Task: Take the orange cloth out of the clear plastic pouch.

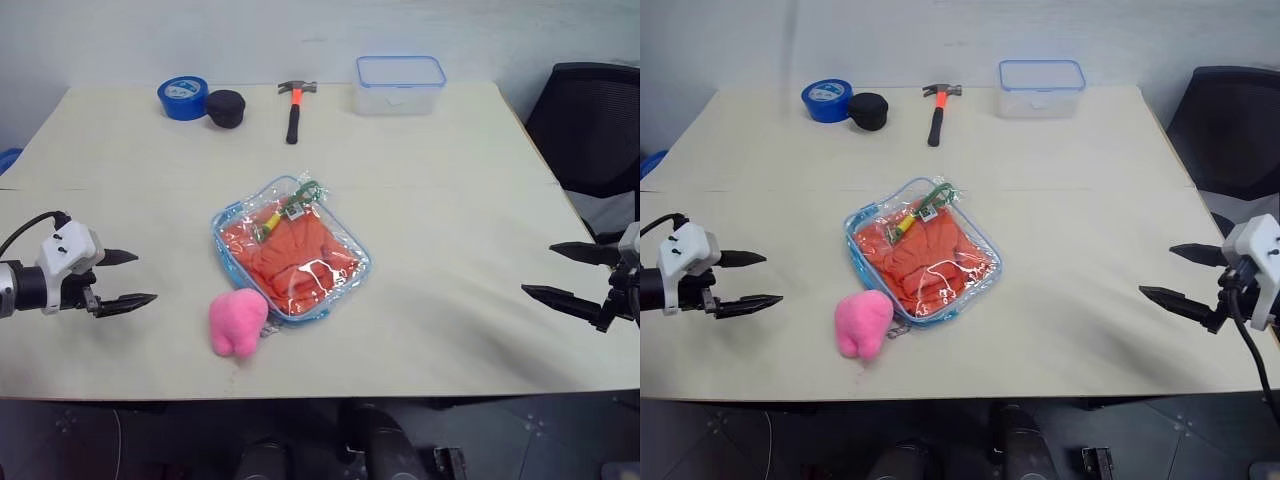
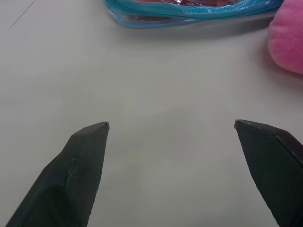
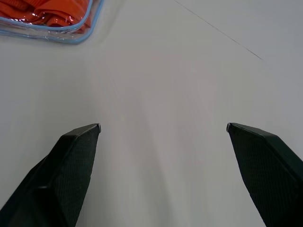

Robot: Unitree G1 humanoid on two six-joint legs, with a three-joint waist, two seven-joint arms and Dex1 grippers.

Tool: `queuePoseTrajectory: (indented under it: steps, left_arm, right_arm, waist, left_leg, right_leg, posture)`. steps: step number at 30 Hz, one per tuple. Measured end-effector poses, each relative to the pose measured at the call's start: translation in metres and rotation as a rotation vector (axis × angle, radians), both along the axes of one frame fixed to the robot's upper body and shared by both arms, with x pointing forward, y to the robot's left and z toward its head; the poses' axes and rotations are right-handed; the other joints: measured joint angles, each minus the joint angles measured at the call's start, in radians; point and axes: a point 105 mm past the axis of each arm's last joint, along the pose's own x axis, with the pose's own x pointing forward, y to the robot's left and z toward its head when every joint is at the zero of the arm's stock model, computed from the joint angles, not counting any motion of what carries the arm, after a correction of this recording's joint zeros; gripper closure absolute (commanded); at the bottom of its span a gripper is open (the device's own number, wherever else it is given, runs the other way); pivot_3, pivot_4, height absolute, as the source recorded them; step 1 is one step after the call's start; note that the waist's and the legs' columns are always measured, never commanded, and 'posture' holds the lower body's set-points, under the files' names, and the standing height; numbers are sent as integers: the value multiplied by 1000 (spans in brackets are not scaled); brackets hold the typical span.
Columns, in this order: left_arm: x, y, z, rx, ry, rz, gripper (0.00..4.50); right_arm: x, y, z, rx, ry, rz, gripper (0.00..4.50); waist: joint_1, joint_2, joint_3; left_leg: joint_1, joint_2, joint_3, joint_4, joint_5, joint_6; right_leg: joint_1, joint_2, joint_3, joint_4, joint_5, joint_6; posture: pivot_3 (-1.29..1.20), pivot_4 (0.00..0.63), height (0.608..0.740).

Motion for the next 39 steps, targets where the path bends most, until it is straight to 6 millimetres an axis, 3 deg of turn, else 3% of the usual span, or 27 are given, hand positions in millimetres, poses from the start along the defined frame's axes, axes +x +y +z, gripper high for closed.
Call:
queuePoseTrajectory:
  steps: [18, 23, 26, 31, 34, 39]
  left_arm:
    - [3, 1, -4, -17, -2, 25, 21]
    - [7, -6, -3, -110, -2, 50, 21]
    - [16, -28, 9, -249, -34, 26, 21]
    - [29, -83, 51, -402, -129, -82, 21]
    - [44, -112, 57, -427, -142, -106, 21]
    - [84, -167, 44, -378, -116, -81, 21]
  right_arm:
    - [3, 0, 3, -3, -35, -12, 0]
    - [5, 0, 0, 36, -39, -37, 0]
    - [6, 6, -2, 68, -36, -35, 0]
    - [5, 41, 10, 148, -68, 44, 0]
    - [4, 64, 11, 149, -78, 97, 0]
    - [5, 110, 12, 149, -101, 185, 0]
  waist:
    - [0, 0, 0]
    - [0, 0, 0]
    - [2, 0, 0]
    - [3, -1, 0]
    - [5, -1, -1]
    - [7, -2, -1]
  left_leg:
    - [0, 0, 0, 1, 0, 0]
    - [0, 0, 0, 2, 0, 0]
    - [-2, 0, -1, 5, 0, 0]
    - [-1, 0, -3, 8, 0, -1]
    - [0, -2, -4, 9, -1, -1]
    - [0, -5, -4, 10, -1, -1]
  right_leg:
    - [0, 0, 0, 1, 0, 0]
    - [1, 0, 0, 2, 0, 0]
    - [1, 0, 0, 5, 0, 0]
    - [3, 0, -1, 7, 0, 0]
    - [5, 2, -1, 7, 0, 0]
    - [5, 3, -1, 7, 1, 0]
  posture:
    - [0, 150, 740]
    - [0, 150, 740]
    - [0, 150, 740]
    - [0, 150, 740]
    - [0, 150, 740]
    - [0, 150, 740]
